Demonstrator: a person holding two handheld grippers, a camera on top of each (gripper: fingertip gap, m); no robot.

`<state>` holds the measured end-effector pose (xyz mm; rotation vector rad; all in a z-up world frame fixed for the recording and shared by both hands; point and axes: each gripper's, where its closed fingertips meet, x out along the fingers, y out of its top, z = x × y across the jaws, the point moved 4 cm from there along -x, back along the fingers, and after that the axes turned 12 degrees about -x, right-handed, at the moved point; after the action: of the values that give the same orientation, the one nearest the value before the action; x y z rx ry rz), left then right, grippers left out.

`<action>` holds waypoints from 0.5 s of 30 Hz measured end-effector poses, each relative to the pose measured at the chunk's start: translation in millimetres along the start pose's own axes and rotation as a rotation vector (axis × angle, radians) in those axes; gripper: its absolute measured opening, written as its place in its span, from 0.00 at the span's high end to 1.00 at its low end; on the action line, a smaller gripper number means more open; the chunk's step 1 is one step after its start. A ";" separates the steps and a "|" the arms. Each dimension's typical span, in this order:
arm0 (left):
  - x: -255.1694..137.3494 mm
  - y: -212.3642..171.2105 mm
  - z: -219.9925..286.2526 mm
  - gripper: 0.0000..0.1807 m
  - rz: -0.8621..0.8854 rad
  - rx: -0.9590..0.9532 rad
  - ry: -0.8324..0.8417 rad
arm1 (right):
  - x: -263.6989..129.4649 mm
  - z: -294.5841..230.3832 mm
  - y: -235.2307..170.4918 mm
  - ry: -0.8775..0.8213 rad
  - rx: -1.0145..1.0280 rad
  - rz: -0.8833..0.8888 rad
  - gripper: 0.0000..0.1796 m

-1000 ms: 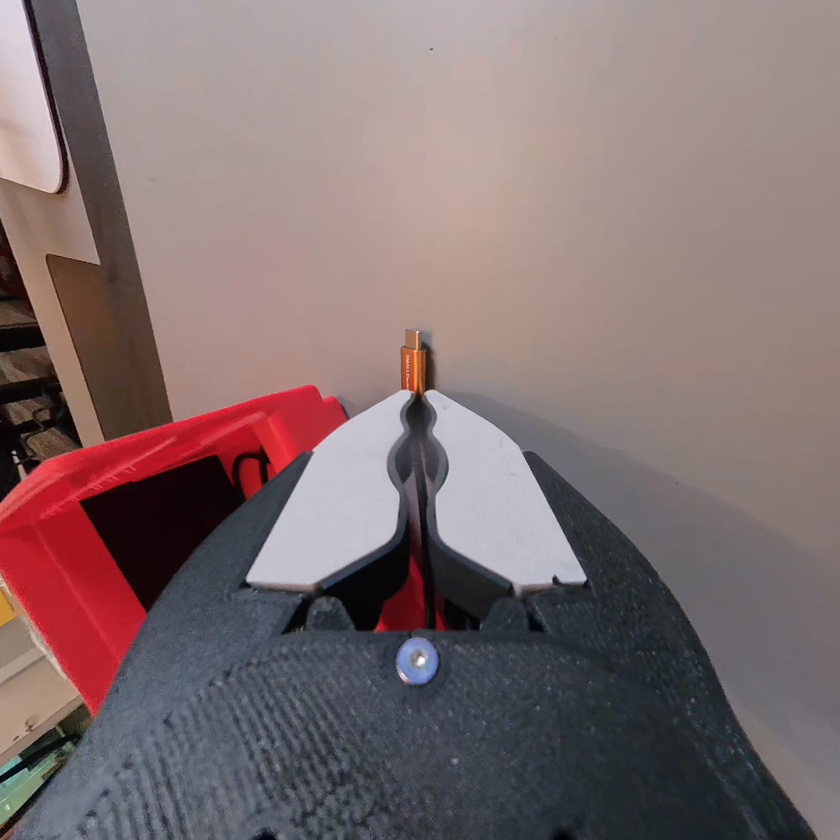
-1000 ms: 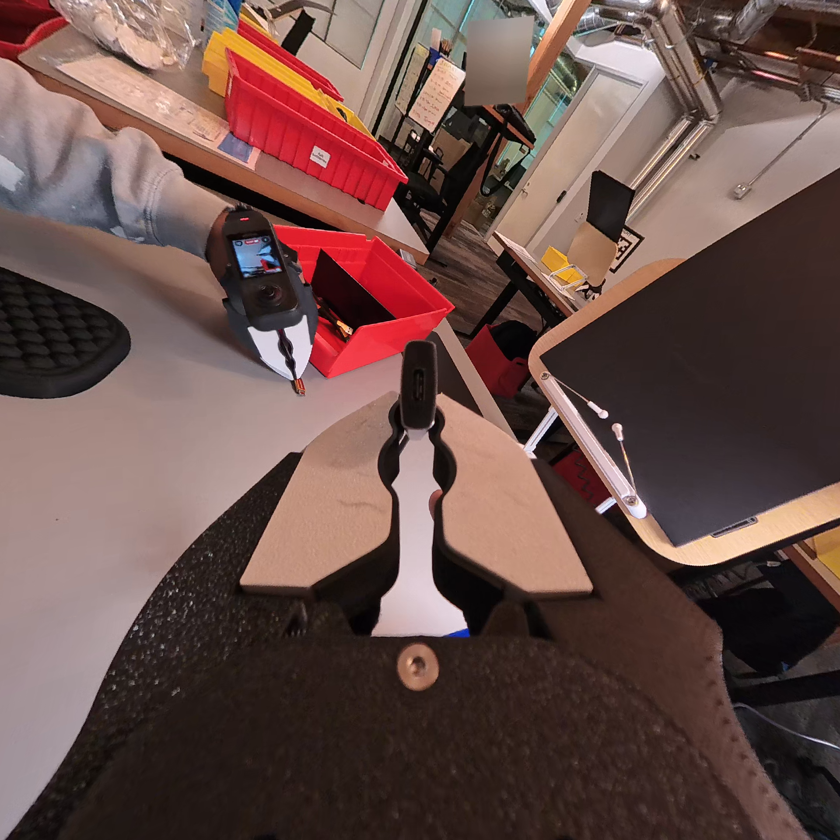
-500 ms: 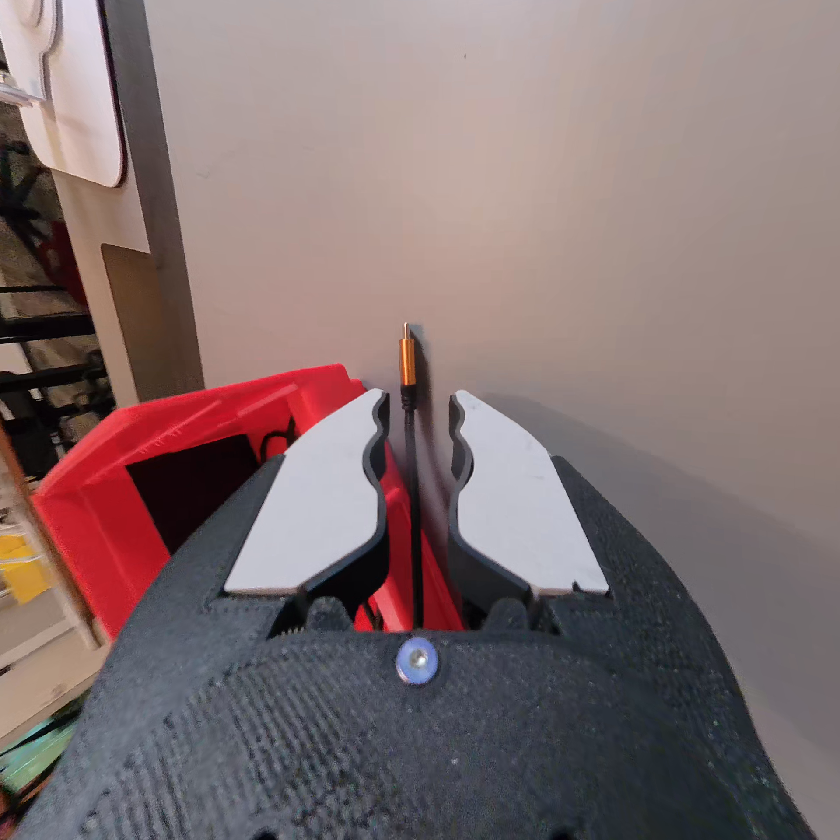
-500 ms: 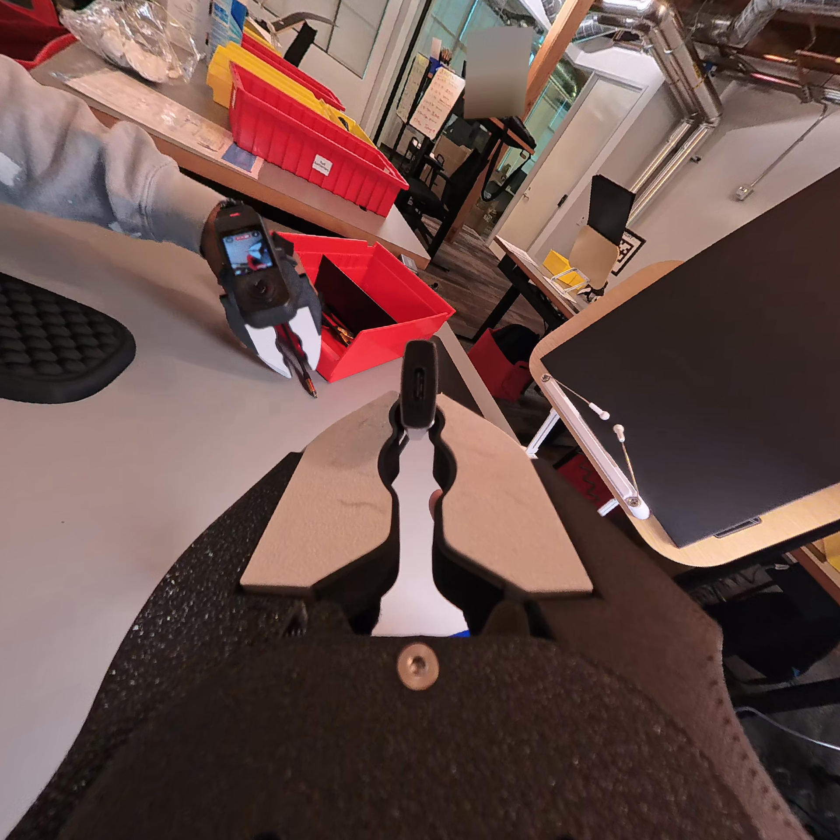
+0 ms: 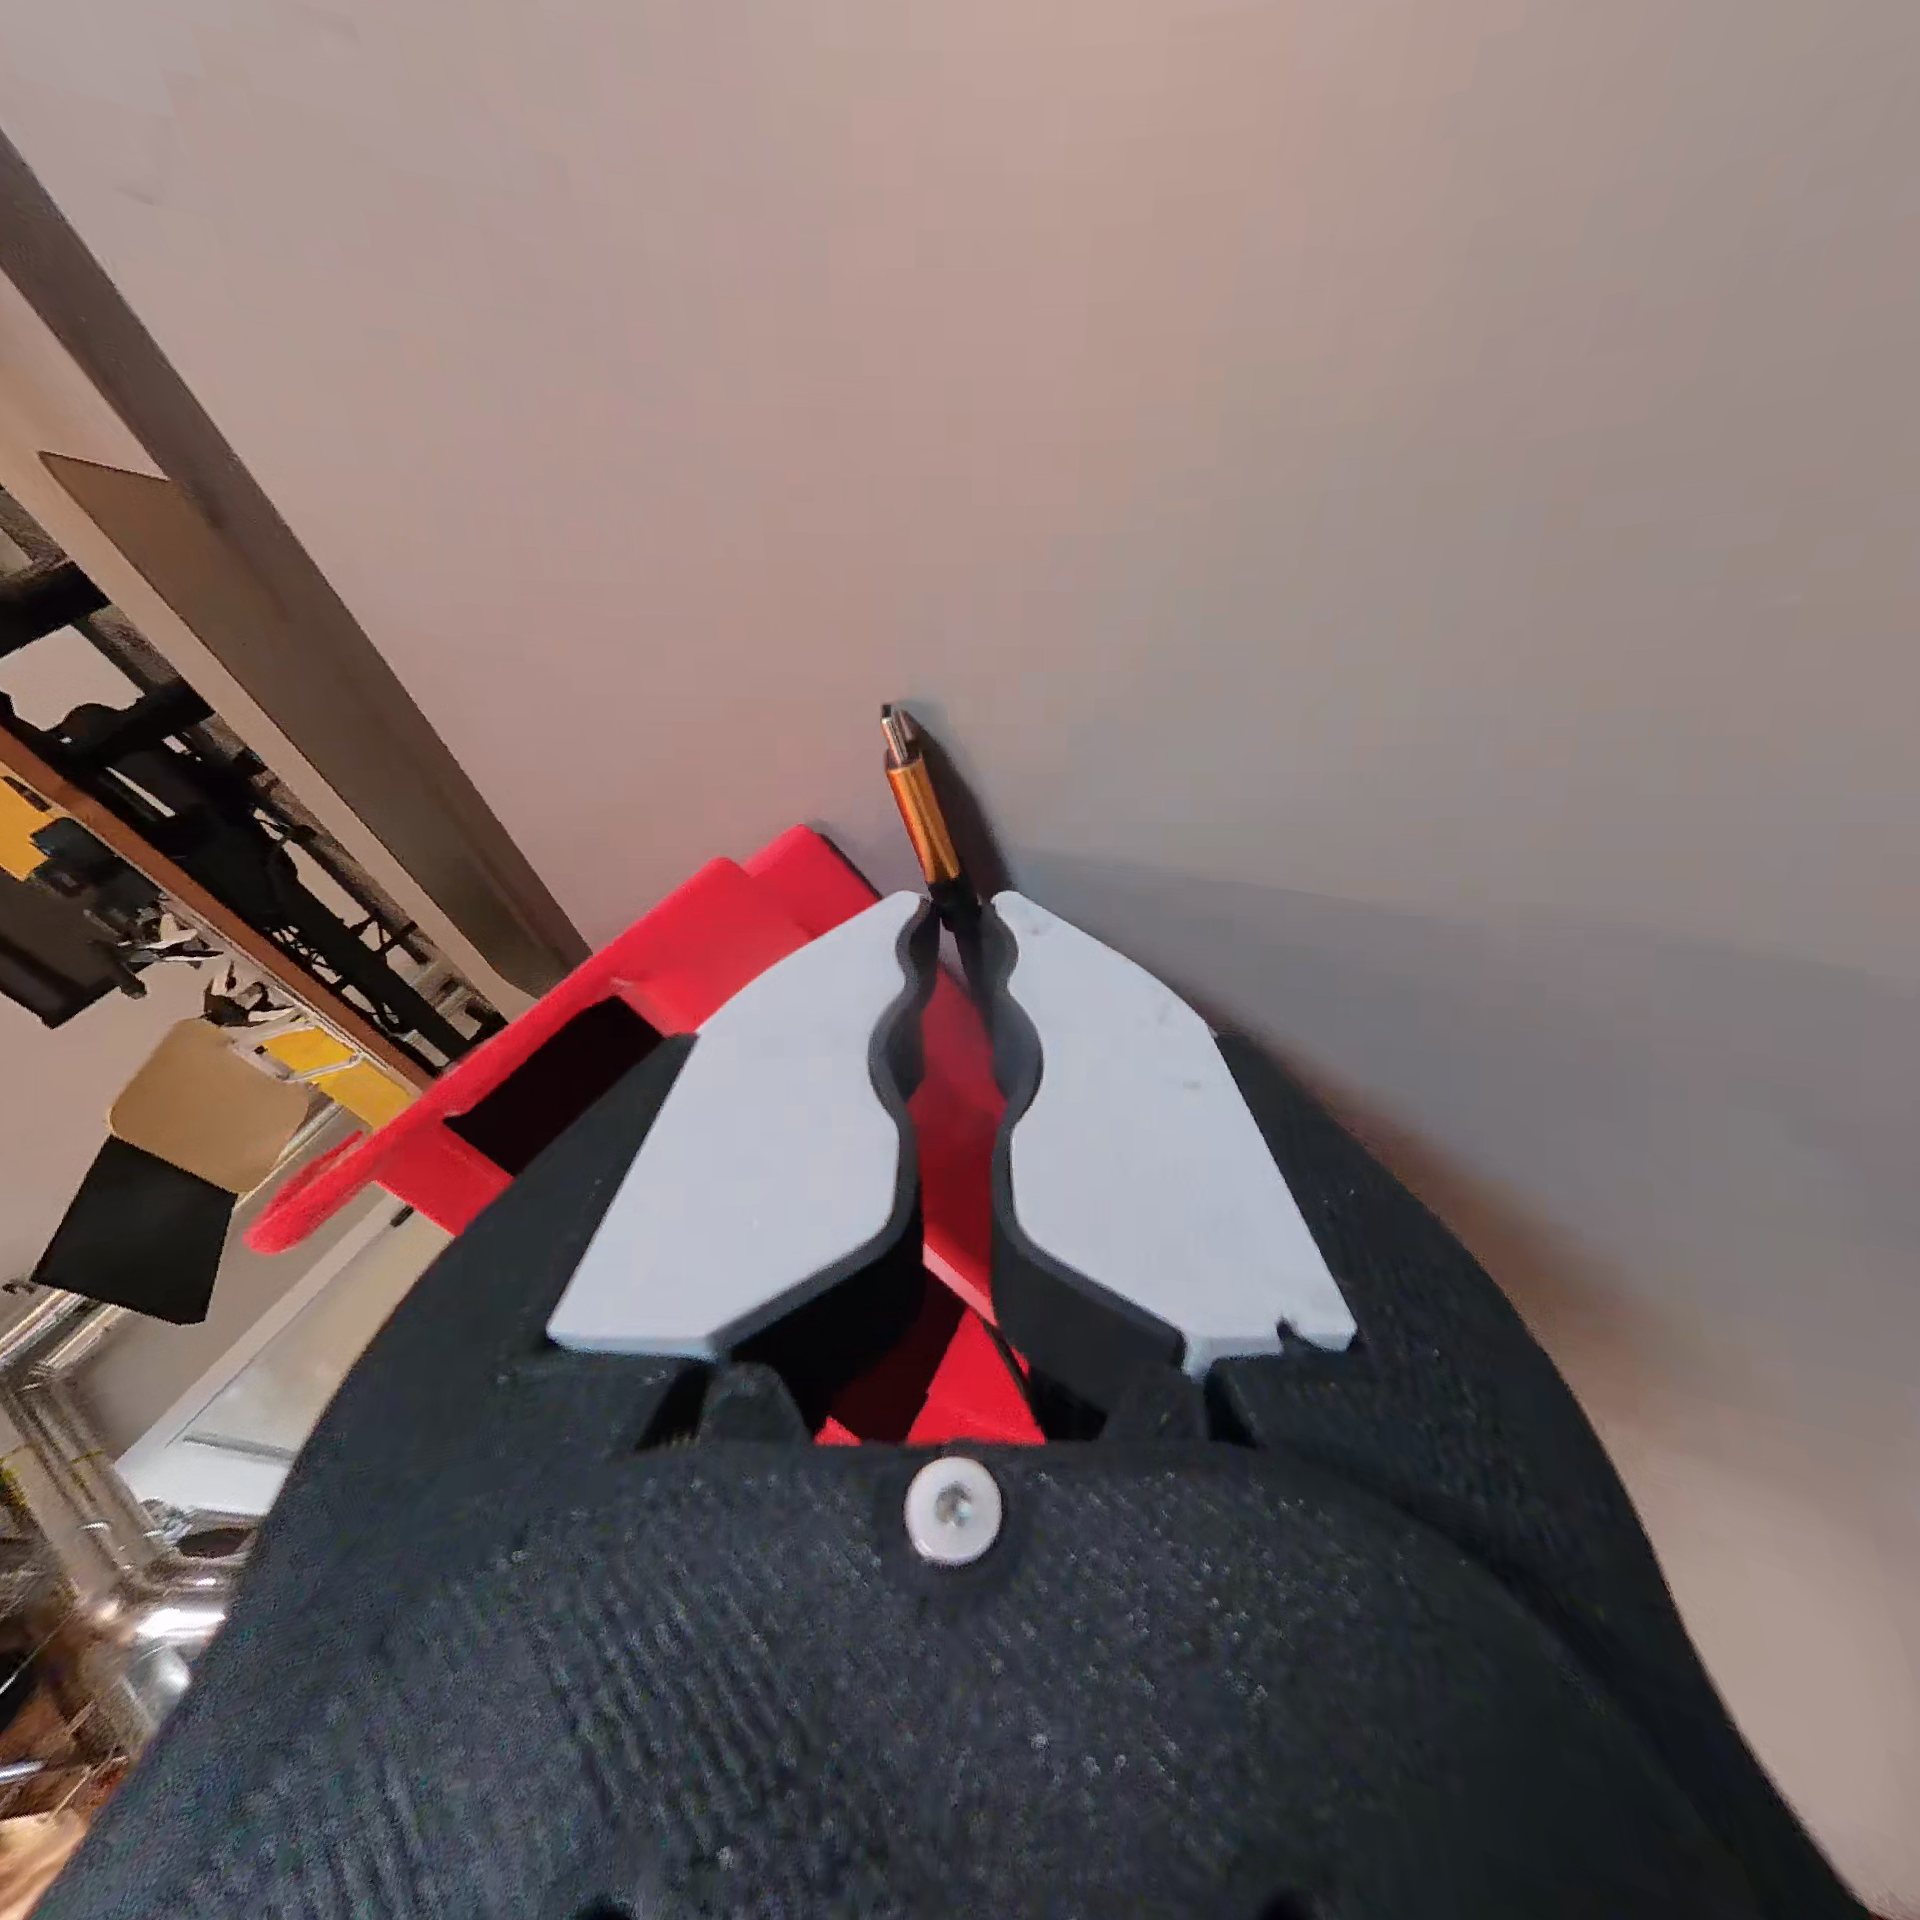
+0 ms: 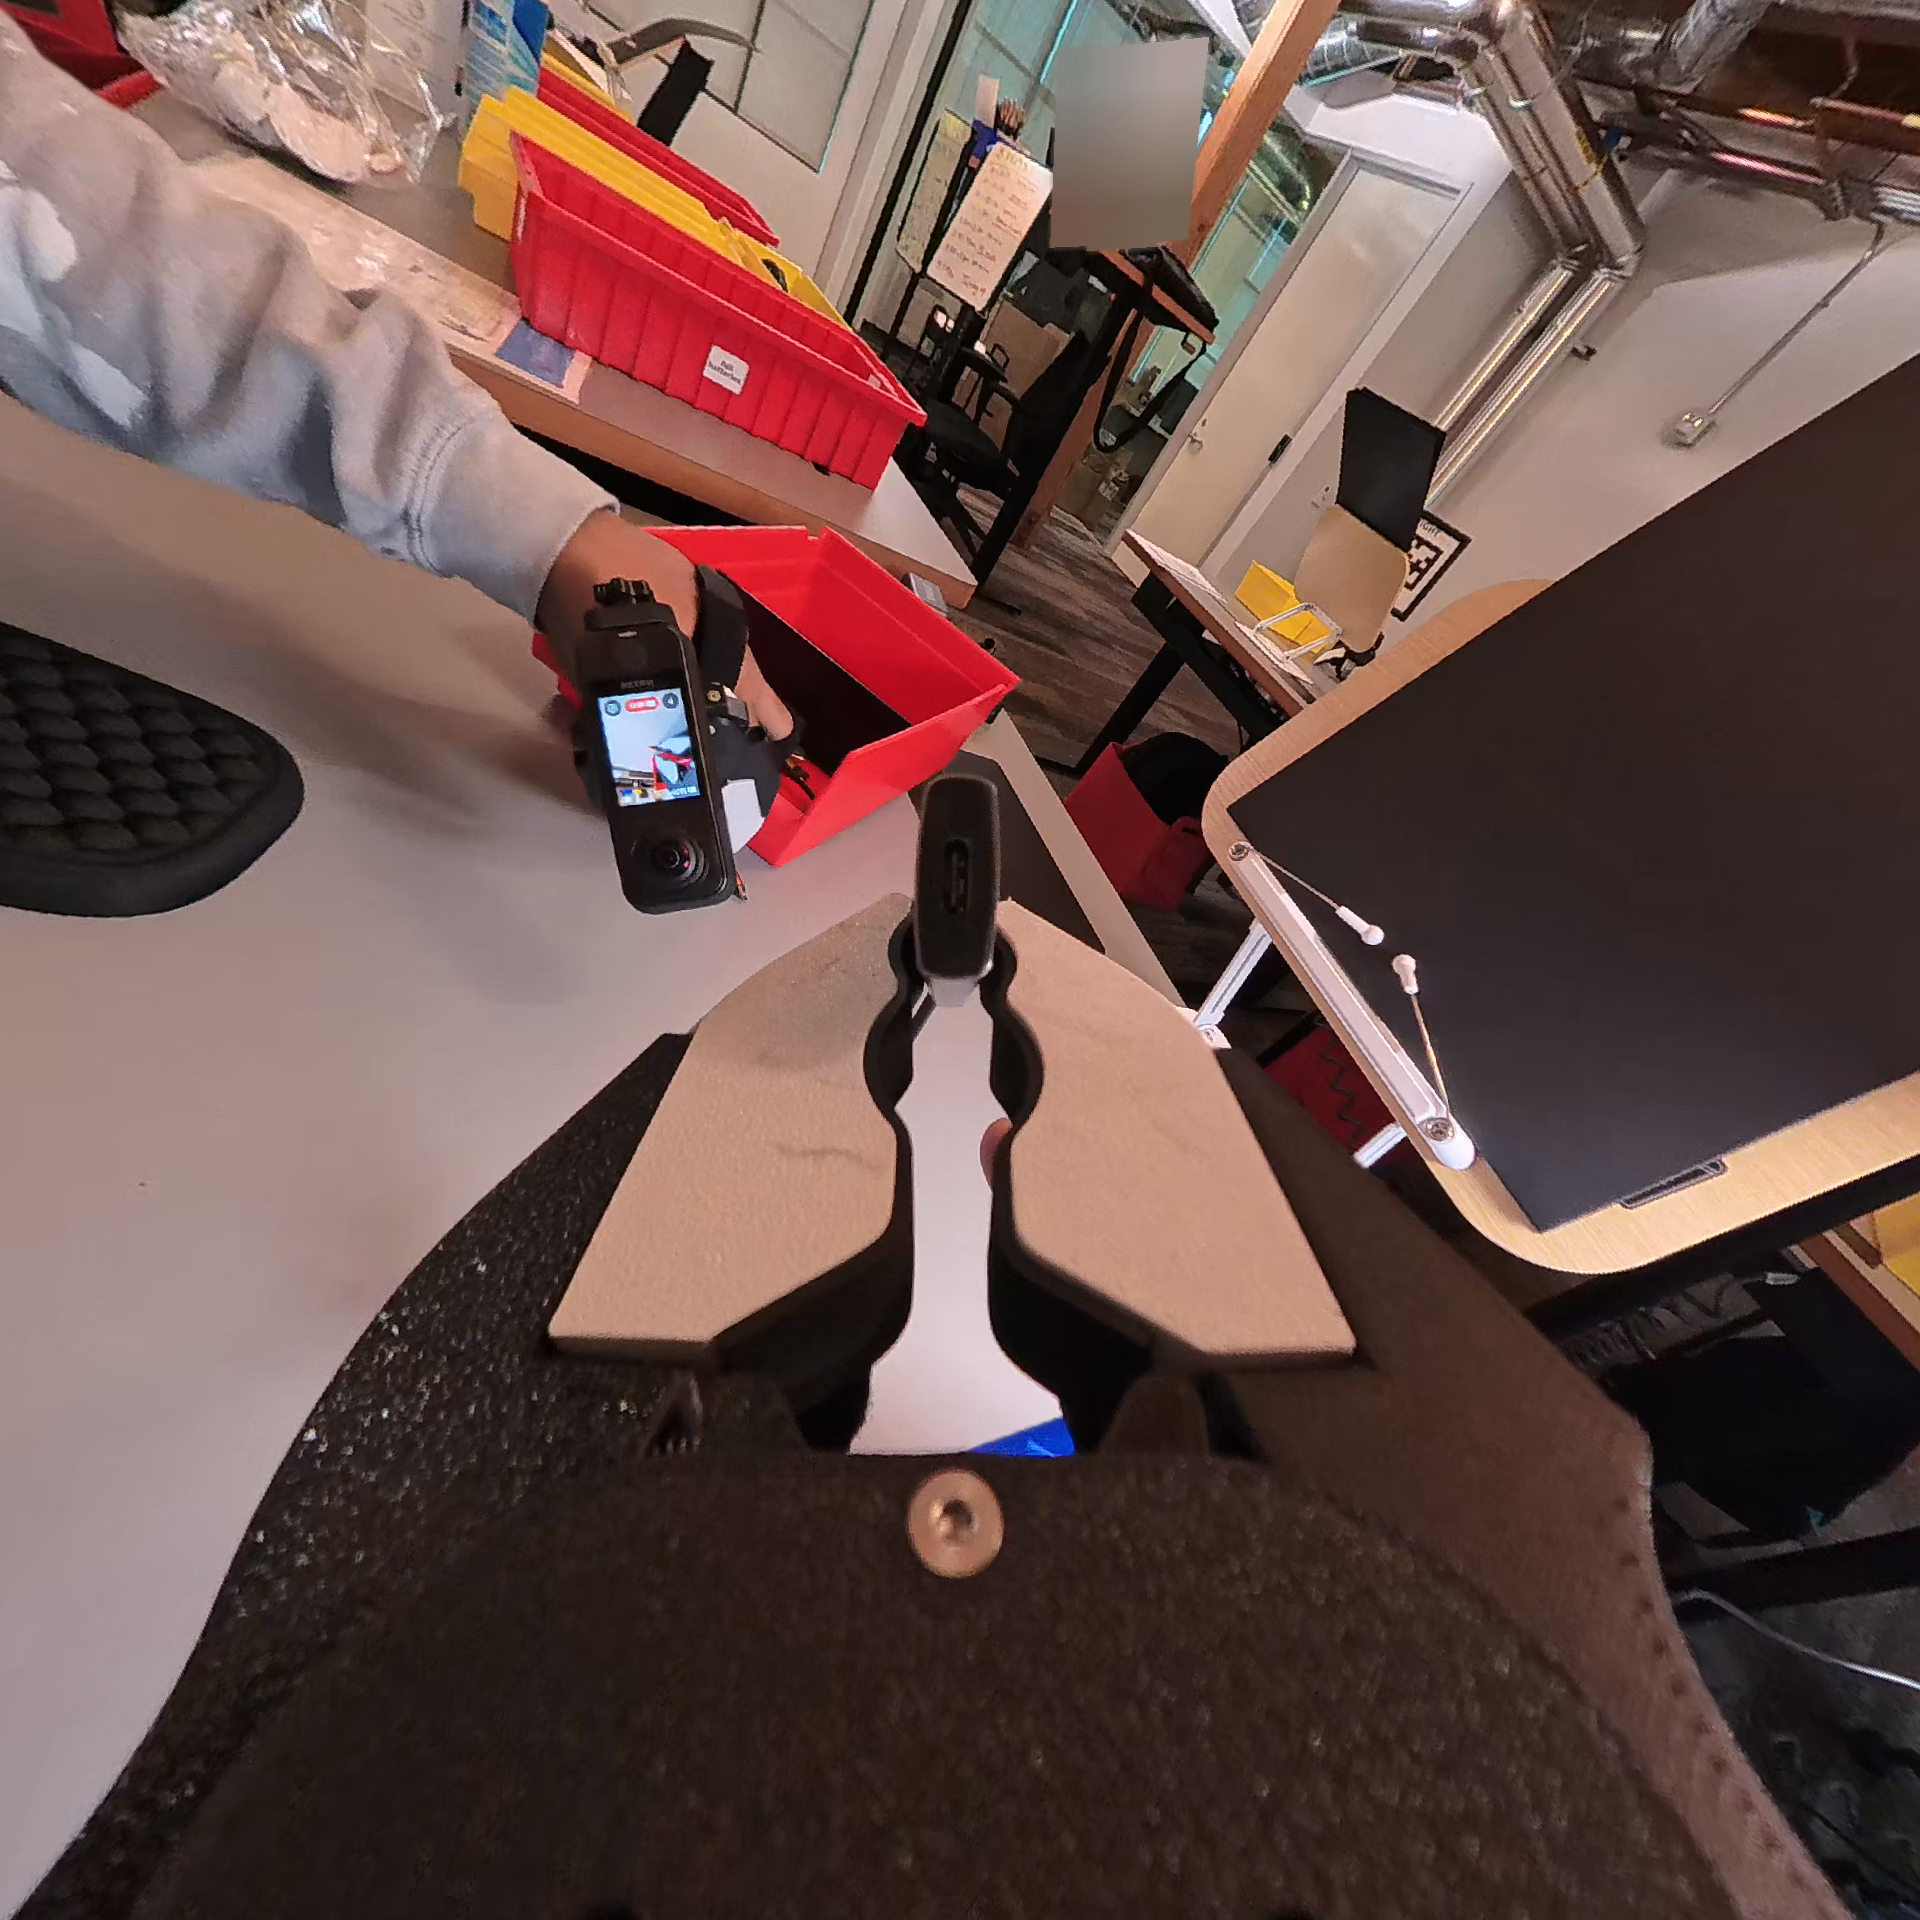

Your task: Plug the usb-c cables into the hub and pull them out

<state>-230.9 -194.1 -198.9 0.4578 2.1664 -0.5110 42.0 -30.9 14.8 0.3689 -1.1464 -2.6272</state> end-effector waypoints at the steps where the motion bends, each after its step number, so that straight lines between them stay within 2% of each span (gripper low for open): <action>1: 0.4 0.0 -1.3 0.96 0.011 -0.012 -0.007 | -1.0 0.6 0.4 -0.003 -0.003 0.000 0.95; 4: -8.8 0.2 -2.9 0.96 0.120 -0.124 -0.107 | -4.9 3.7 2.5 -0.013 0.000 0.011 0.95; 7: -31.5 1.3 -3.8 0.96 0.311 -0.277 -0.244 | -7.5 5.7 4.9 -0.019 0.006 0.029 0.95; 12: -93.7 9.8 -11.3 0.96 0.733 -0.511 -0.474 | -5.3 2.3 8.1 0.008 0.021 0.053 0.95; 15: -126.9 17.2 -13.8 0.96 0.913 -0.558 -0.564 | -0.6 -6.9 7.3 0.072 0.024 0.040 0.95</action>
<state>-158.0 -190.8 -92.6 0.7916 1.2748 0.4245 45.7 -40.2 15.7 0.4367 -1.1516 -2.5467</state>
